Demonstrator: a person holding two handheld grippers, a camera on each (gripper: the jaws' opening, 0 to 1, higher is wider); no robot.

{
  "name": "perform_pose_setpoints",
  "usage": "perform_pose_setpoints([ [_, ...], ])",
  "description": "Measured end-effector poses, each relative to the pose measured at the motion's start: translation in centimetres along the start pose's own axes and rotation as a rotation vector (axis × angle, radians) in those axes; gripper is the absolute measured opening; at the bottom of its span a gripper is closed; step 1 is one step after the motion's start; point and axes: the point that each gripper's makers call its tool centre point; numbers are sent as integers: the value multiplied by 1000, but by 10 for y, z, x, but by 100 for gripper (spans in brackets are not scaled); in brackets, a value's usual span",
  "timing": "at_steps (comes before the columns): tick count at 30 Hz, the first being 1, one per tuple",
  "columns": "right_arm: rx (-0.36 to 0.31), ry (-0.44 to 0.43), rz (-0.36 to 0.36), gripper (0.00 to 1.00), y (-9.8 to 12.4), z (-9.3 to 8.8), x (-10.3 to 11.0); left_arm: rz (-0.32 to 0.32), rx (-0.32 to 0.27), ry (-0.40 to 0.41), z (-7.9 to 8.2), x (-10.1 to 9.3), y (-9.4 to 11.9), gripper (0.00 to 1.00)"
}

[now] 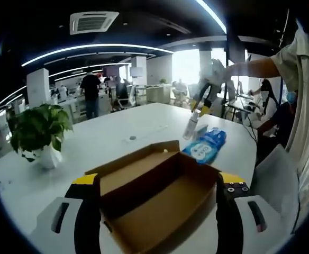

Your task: Operate the shoe box by opening the lid, removing the specified soft item, and placing it in the target area until the item is outside and the box remains undamaged.

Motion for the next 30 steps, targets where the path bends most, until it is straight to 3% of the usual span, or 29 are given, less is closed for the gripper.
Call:
perform_pose_setpoints([
  [11,57,22,54,15,-25,-21,-15,53,16,30,-17,11,12,97],
  [30,128,-2,170,16,-60,-52,-6,148,19,76,-35,32,30,96],
])
Point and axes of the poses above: the point that each gripper's makers call its tool centre point, and the gripper's own axes: y roughly backward along the fingers, x roughly to its left, z roughly out of its top, and after that the axes turned 14 degrees about y, right-handed
